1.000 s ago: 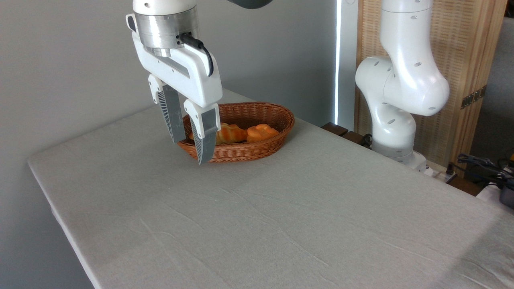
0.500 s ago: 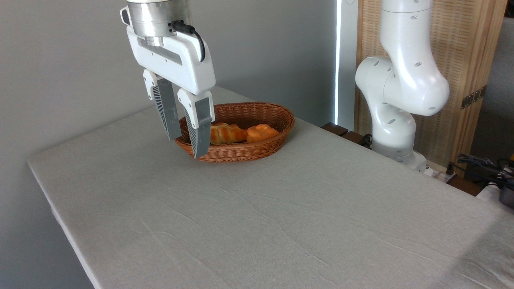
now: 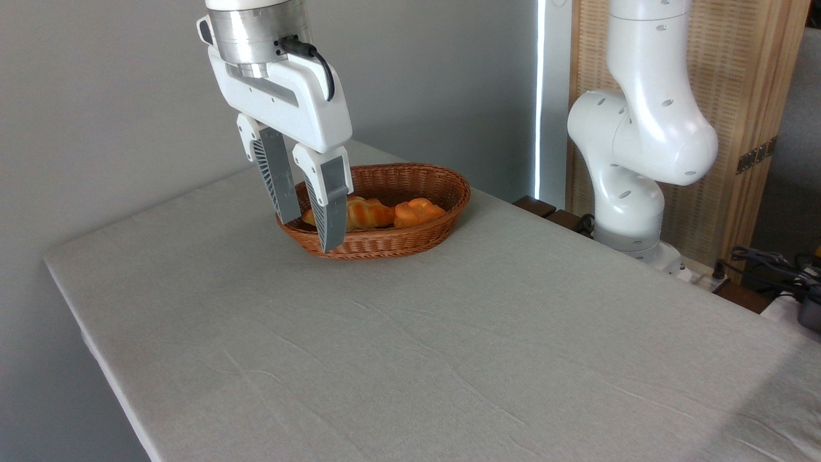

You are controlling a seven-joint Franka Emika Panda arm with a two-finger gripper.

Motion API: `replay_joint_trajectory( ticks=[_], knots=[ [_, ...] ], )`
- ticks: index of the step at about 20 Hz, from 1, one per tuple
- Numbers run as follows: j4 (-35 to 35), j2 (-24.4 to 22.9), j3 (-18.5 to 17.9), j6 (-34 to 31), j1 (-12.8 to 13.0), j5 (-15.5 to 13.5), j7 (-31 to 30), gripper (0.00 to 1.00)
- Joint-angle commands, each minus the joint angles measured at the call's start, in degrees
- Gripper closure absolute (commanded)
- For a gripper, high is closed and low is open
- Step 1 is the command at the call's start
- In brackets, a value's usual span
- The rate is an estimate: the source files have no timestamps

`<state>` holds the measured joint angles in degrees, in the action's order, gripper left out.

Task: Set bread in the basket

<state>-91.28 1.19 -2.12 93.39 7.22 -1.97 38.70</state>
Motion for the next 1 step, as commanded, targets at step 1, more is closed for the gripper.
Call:
replay_joint_trajectory(
  ticks=[1],
  knots=[
    [0.93,-0.05,-0.16,-2.33,-0.19,-0.5,-0.47,0.0]
  ],
)
